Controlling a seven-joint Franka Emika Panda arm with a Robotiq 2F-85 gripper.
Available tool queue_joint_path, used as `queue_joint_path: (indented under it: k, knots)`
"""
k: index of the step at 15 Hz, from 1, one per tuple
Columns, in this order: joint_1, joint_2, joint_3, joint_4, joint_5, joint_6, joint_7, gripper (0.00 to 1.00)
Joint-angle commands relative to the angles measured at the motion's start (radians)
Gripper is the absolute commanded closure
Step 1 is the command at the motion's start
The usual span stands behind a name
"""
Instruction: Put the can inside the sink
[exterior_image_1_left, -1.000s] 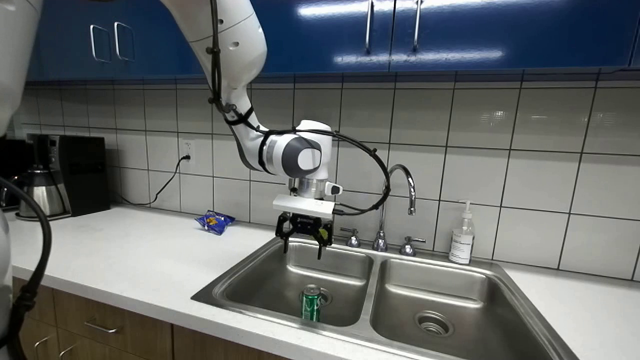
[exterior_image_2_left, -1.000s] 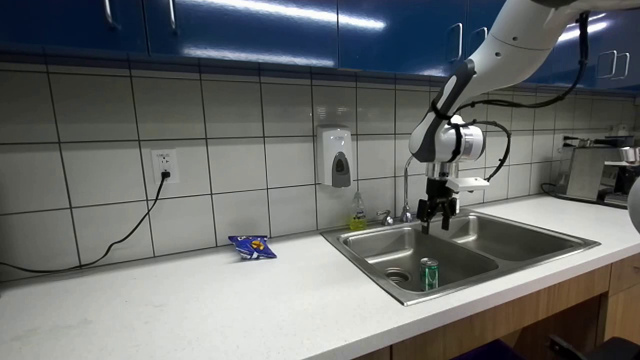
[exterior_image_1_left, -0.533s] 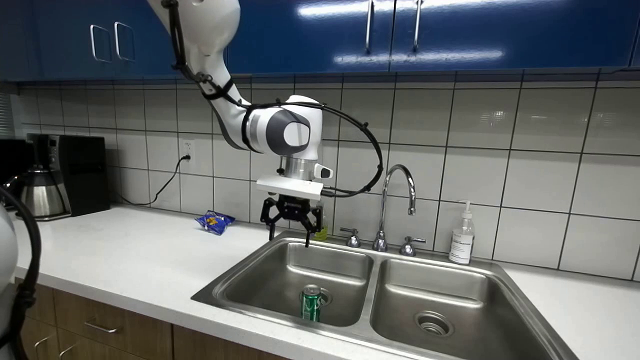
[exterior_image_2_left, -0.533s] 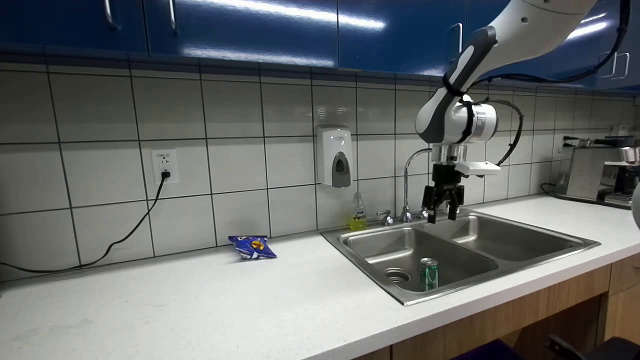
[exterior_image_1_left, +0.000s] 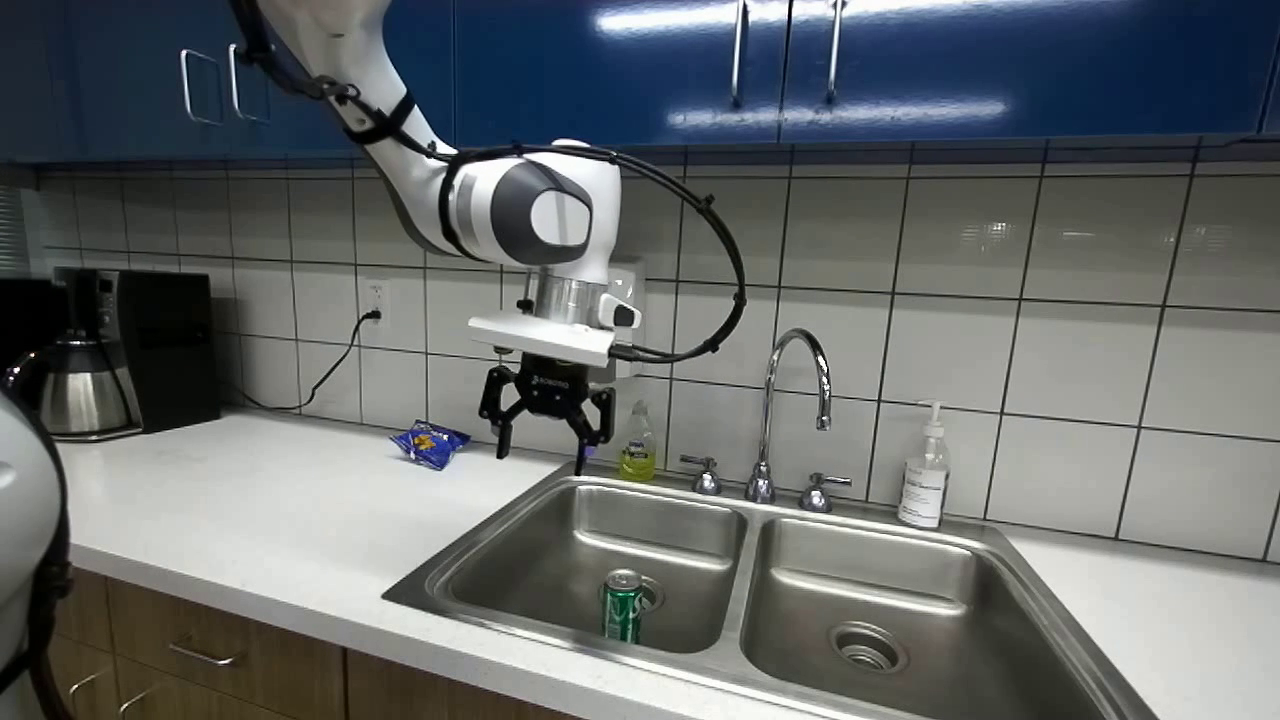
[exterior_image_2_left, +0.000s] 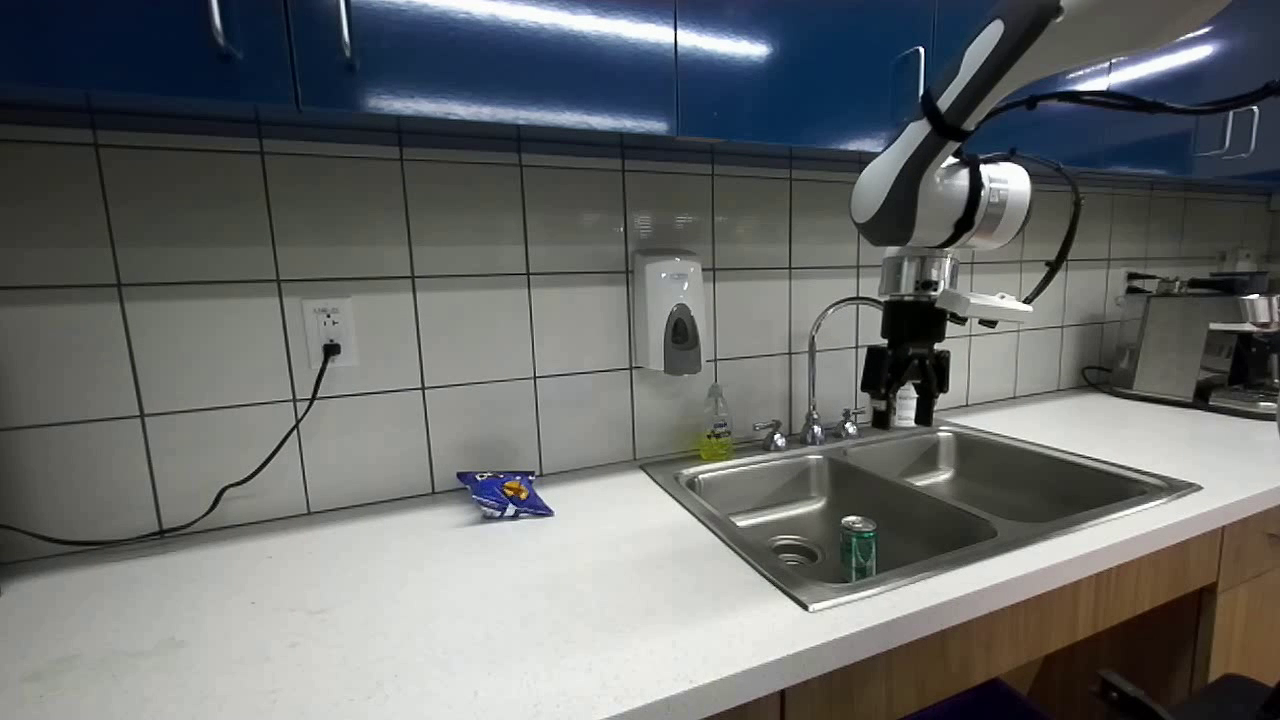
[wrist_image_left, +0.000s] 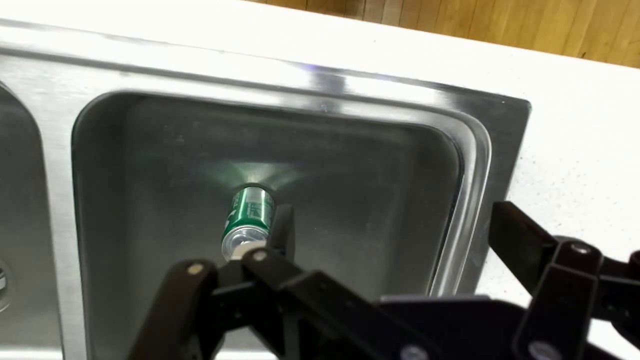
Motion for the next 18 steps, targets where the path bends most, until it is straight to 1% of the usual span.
queue_joint_path:
  k: [1,5,6,9,18]
  knots:
    - [0.031,-0.114,-0.029,-0.056,-0.019,-0.051,0.043,0.0]
    - [0.041,-0.191,-0.044,-0.086,-0.024,-0.082,0.062,0.0]
    - [0.052,-0.123,-0.055,-0.054,-0.011,-0.05,0.033,0.0]
    - [0.054,-0.16,-0.061,-0.071,-0.012,-0.058,0.04,0.0]
    - [0.056,-0.163,-0.062,-0.076,-0.012,-0.058,0.041,0.0]
